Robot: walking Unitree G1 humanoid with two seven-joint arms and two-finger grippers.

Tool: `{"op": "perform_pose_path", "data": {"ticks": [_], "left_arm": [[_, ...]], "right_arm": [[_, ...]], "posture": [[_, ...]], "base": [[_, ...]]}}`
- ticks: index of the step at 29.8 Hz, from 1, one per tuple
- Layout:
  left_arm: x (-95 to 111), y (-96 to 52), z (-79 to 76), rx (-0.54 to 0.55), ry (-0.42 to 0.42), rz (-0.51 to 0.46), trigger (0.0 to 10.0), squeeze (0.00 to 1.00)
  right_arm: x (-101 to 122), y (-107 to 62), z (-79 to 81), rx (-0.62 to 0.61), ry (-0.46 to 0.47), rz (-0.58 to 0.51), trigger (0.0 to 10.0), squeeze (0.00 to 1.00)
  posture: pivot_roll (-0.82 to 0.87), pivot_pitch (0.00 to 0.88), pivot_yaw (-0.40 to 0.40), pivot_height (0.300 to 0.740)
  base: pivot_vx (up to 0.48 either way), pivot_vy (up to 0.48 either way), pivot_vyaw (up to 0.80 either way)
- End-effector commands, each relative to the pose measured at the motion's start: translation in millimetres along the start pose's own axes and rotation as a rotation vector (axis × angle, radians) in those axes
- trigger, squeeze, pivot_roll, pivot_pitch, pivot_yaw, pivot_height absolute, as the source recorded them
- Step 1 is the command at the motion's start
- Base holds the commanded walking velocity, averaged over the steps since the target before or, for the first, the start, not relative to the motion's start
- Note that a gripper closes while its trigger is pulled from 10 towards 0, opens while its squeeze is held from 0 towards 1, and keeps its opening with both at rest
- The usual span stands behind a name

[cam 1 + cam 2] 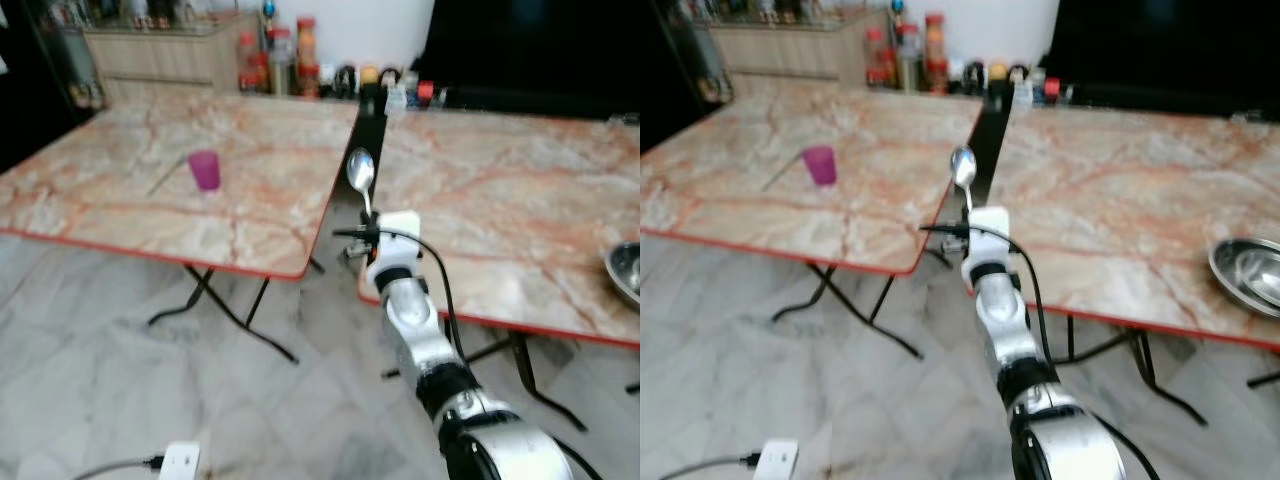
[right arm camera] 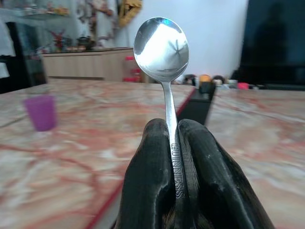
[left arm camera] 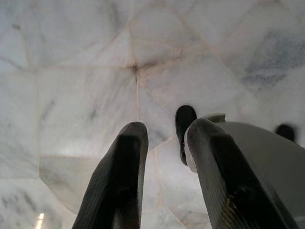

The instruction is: Setting the table

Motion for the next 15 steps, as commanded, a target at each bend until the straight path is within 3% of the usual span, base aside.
{"op": "perform_pose_path", "data": {"ticks": [1, 5, 12, 15], "left_arm": [[2.3, 0.7, -8.2, -0.022, 0.022, 0.0, 10.0, 0.0], [3.0, 0.7, -8.9, -0.026, 0.028, -0.003, 10.0, 0.0], [6.2, 1.0, -7.0, -0.018, 0.021, -0.016, 10.0, 0.0], [7.6, 1.2, -6.7, -0.016, 0.014, -0.02, 10.0, 0.0]], "right_arm": [[6.4, 1.7, -11.7, -0.03, -0.006, -0.014, 10.0, 0.0], [7.2, 2.0, -14.6, -0.039, 0.003, -0.015, 10.0, 0.0], [8.4, 3.9, -19.8, -0.071, 0.042, -0.01, 10.0, 0.0], [8.0, 3.7, -21.1, -0.075, 0.041, -0.006, 10.0, 0.0]], "posture": [[0.02, 0.0, 0.001, 0.74], [0.02, 0.0, 0.0, 0.74], [0.02, 0.0, -0.001, 0.74], [0.03, 0.0, -0.004, 0.74]], "base": [[0.368, -0.296, 0.0], [0.251, -0.406, 0.0], [0.0, -0.462, 0.0], [0.0, -0.48, -0.67]]}}
Point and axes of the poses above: a point about 5 cm out from each wrist's last joint towards the gripper, its own y axis pointing out of the wrist towards the gripper, its own x axis along the axis of the wrist's last joint, z = x × y, the point moved 5 cm from there along y, pointing out of the wrist towards the gripper, and after that the axes turned 15 degrees about y, right-handed, at the moved point
